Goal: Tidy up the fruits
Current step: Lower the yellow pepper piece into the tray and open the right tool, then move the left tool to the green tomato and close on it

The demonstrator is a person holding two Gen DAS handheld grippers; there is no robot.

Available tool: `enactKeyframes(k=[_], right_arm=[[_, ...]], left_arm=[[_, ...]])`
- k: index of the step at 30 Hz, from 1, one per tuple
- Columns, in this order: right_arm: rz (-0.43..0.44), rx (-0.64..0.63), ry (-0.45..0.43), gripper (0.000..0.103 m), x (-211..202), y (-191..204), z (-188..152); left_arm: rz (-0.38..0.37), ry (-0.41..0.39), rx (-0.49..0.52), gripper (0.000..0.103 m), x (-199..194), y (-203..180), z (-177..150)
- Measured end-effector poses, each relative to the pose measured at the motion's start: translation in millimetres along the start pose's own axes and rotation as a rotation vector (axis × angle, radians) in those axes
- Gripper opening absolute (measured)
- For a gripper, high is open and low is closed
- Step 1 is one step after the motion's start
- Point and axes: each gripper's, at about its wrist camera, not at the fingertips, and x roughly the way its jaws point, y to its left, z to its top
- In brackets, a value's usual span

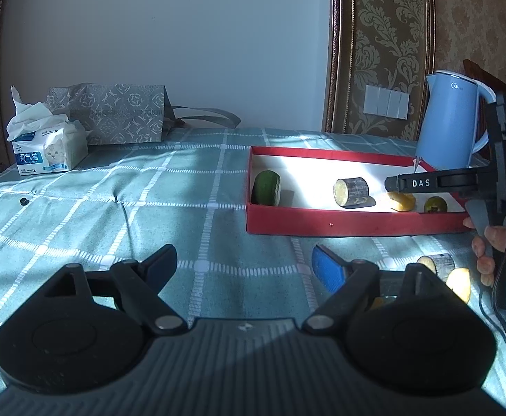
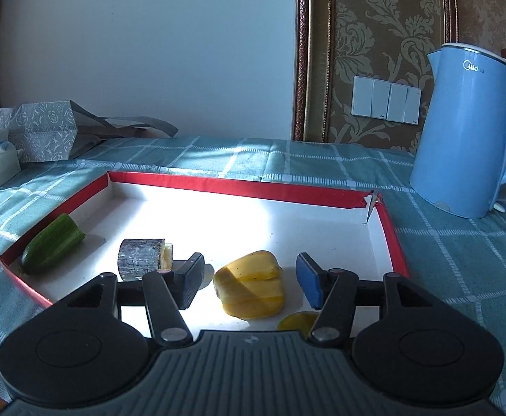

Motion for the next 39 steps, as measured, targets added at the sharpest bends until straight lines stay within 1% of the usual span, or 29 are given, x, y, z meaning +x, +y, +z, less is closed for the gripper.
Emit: enactKeyframes(k=[4, 7, 8, 10, 14, 16, 18, 20, 22, 24, 28, 29, 31, 32, 34, 39], right_arm=[[0.010, 0.012, -0.037, 0.063, -29, -4, -13], [0.023, 0.034, -0.049, 0.063, -56, -12, -28], [0.029, 0.045, -0.057, 0.065, -68, -15, -35], [0.007, 0.055, -0.089, 0.071, -87, -20, -49], [-0.007, 0.079, -0.130, 0.073, -110, -29, -58], [-0.022, 0.078, -0.128, 0.073, -113, -31, -62], [-0.005, 0.091, -0.112, 0.073, -116, -33, -65], [0.000, 0.095, -0.120, 0.073, -121, -34, -68], [-0.004, 0.092, -0.132, 0.073, -126, -33, -71], [0.009, 0.089, -0.127, 0.073, -129, -32, -73], [0.035, 0.108, -0.117, 0.073, -133, -32, -76], [0.036, 0.109, -0.118, 0.073, -134, -32, -77], [0.041, 0.104, -0.118, 0.073, -135, -31, -78], [0.041, 0.100, -0.116, 0.073, -135, -30, -77], [0.045, 0.096, -0.119, 0.073, -135, -29, -78], [0.054, 0.081, -0.127, 0.073, -137, -26, -78]], left_arm=[[0.000, 0.004, 0.013, 0.084, 1, -2, -1], [-0.007, 0.005, 0.021, 0.084, 0, -3, -1], [-0.011, 0.002, 0.021, 0.085, -1, -3, -2], [-0.016, -0.003, 0.022, 0.087, -2, -3, -1], [-0.029, 0.004, 0.038, 0.088, -6, -5, -4], [-0.055, 0.012, 0.044, 0.088, -10, -6, -7], [-0.086, 0.018, 0.051, 0.090, -17, -8, -12], [-0.103, 0.014, 0.058, 0.091, -24, -11, -17], [-0.113, 0.010, 0.087, 0.092, -29, -16, -23], [-0.109, 0.019, 0.114, 0.093, -30, -22, -28], [-0.134, 0.011, 0.106, 0.094, -33, -24, -32], [-0.150, 0.009, 0.102, 0.094, -34, -23, -31], [-0.208, -0.017, 0.063, 0.095, -40, -18, -29], [-0.206, -0.021, 0.060, 0.097, -41, -18, -29], [-0.184, -0.008, 0.080, 0.097, -38, -22, -29], [-0.180, 0.019, 0.152, 0.097, -34, -35, -33]])
